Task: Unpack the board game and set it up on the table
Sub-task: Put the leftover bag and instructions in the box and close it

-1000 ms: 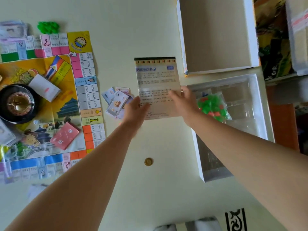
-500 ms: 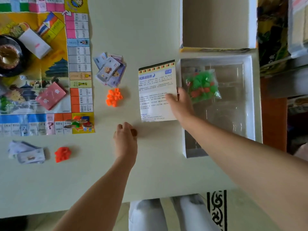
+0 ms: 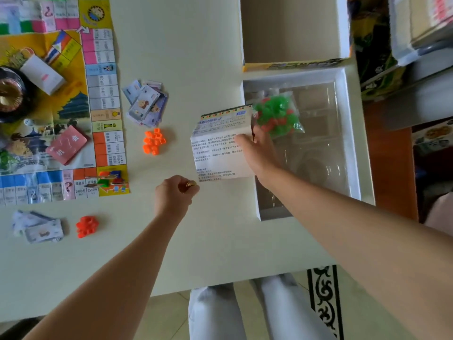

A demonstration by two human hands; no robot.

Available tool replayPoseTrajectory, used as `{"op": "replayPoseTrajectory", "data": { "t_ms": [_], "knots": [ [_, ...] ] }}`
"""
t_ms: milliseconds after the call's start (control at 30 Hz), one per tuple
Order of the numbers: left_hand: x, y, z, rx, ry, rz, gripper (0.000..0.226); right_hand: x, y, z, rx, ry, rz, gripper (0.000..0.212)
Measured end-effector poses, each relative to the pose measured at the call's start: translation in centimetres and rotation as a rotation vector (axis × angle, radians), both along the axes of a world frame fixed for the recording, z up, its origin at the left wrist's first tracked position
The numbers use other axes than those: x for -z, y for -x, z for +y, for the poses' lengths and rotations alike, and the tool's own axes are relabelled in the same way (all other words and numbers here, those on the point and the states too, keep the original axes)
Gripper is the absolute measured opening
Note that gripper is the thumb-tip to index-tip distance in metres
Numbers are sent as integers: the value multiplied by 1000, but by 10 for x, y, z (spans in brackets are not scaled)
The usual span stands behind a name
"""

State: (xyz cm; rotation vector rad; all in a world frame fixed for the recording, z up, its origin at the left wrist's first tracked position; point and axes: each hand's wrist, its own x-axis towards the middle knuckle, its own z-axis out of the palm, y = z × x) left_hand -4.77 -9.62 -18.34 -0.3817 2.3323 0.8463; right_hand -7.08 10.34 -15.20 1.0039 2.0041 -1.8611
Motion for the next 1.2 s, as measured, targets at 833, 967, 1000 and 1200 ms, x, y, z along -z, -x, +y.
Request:
{"op": "replayPoseTrajectory", "data": {
  "t_ms": [833, 967, 1000, 1200],
  "knots": [
    [-28, -24, 216, 414, 52, 135, 20, -34, -134, 232, 345, 72, -93, 33],
    [-29, -11, 189, 314, 87, 287, 17, -29, -101, 216, 189, 191, -62, 36],
    [-28, -7, 185, 304, 94, 313, 18, -25, -91, 212, 158, 210, -58, 38],
    [-22, 14, 179, 321, 125, 348, 34, -2, -61, 192, 78, -85, -107, 28]
  ]
}}
